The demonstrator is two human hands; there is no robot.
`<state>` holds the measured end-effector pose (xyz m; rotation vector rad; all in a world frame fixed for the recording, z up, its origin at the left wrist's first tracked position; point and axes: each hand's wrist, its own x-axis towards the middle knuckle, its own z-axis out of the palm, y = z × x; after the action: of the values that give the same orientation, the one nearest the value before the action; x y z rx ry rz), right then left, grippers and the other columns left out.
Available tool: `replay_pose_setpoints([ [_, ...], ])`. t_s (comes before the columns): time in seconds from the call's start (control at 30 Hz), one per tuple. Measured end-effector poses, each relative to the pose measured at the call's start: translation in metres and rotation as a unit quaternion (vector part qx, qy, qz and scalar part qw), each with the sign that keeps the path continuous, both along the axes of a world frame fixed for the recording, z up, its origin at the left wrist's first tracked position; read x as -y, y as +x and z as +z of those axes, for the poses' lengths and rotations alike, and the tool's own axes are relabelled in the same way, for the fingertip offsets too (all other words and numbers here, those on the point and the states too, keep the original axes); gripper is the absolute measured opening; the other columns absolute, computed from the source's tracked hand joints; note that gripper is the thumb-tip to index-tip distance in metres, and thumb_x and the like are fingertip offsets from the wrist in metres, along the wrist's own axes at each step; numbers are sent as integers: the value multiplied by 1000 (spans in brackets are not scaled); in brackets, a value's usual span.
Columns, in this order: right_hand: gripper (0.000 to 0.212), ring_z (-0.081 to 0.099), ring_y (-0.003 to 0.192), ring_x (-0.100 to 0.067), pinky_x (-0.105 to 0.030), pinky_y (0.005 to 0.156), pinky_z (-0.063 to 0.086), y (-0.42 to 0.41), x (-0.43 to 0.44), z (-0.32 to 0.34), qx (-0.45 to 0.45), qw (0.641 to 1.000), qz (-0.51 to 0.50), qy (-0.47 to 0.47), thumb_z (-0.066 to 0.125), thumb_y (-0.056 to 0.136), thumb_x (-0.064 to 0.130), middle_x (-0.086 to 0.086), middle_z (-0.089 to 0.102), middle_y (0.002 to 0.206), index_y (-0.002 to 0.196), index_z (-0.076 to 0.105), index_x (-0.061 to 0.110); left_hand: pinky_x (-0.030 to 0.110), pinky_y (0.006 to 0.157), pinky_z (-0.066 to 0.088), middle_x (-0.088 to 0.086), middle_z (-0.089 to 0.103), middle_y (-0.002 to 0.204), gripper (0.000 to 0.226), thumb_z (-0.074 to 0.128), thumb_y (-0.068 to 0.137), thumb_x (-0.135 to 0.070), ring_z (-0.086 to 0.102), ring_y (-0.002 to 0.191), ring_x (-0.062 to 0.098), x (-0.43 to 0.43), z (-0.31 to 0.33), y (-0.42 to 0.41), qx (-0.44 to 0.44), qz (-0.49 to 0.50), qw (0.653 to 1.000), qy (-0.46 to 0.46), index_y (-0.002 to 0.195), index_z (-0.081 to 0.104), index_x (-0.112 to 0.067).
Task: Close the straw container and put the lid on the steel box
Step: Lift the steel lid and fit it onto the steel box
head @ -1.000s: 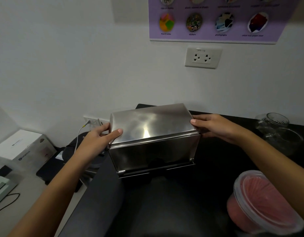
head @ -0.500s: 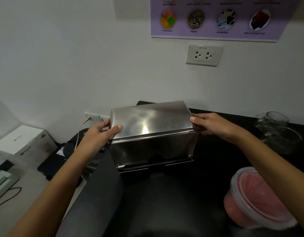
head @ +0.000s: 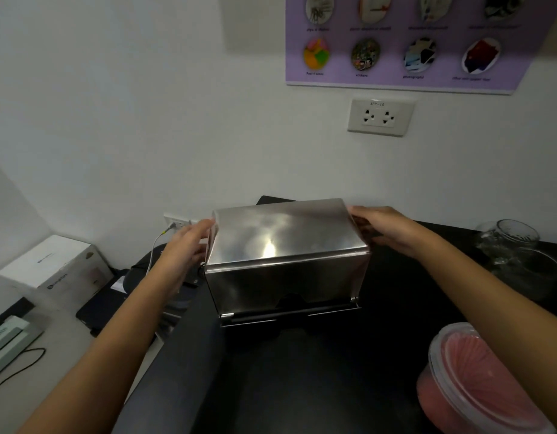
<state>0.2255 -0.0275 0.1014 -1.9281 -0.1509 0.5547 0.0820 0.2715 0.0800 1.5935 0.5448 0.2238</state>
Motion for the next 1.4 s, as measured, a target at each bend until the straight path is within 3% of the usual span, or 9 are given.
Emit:
replay_pose_setpoints([
  [0.13,56,57,94,-20,-27,65,43,15,-20,1,-50,997,-31,56,56,80,50,-9,59,112,118,53,10,31,62,47,5,60,94,47,53,82,-51,59,75,21,-6,8,23,-70,-11,996,-59,109,60,-12],
  [0.27,50,56,94,-22,-29,64,42,28,-26,-2,-46,998,-25,37,66,71,45,-8,60,105,106,60,10,33,64,50,4,62,79,31,63,77,-45,59,68,24,-10,10,35,-85,-8,994,-61,85,64,-15],
  [0.37,39,58,90,-21,-28,64,45,36,-24,-5,-52,997,-24,59,70,70,37,-9,62,102,97,63,9,27,54,52,2,61,71,22,66,77,-36,60,56,21,-12,7,40,-75,12,995,-68,79,62,-14],
  [0.63,43,60,93,-24,-30,67,47,44,-26,-10,-42,997,-28,64,70,71,32,-11,63,102,104,61,5,17,37,47,4,58,73,25,65,80,-29,61,42,14,-11,2,47,-56,43,994,-85,93,58,-9],
  [0.83,46,59,90,-23,-29,65,47,42,-27,-10,-39,996,-39,67,69,71,32,-11,62,100,105,60,3,22,41,52,6,62,78,46,67,77,-30,60,57,23,-12,4,46,-67,56,993,-85,112,56,-3],
  [1.07,43,56,87,-19,-26,62,42,26,-27,0,-35,999,-18,4,59,77,50,-8,59,103,96,58,12,35,67,51,11,62,91,34,67,77,-39,60,71,26,-6,12,39,-102,32,993,-46,92,61,-9],
  [1.2,74,48,115,-25,-34,97,38,15,-21,7,-26,999,18,-7,46,77,65,-8,50,130,127,46,12,31,92,42,9,59,122,46,61,85,-36,55,108,22,3,14,28,3,56,995,88,122,56,-10],
  [1.33,68,49,113,-24,-35,93,38,-1,-7,18,2,1000,8,-4,49,81,56,-12,47,135,132,40,12,36,99,41,5,57,124,43,62,83,-39,51,117,19,15,29,13,80,50,978,184,120,56,-18],
  [1.4,63,49,116,-27,-37,97,39,-10,1,24,24,1000,-1,-12,50,83,51,-15,48,134,131,41,11,30,92,44,1,59,120,37,63,83,-37,52,112,15,27,40,9,107,22,975,194,116,58,-21],
])
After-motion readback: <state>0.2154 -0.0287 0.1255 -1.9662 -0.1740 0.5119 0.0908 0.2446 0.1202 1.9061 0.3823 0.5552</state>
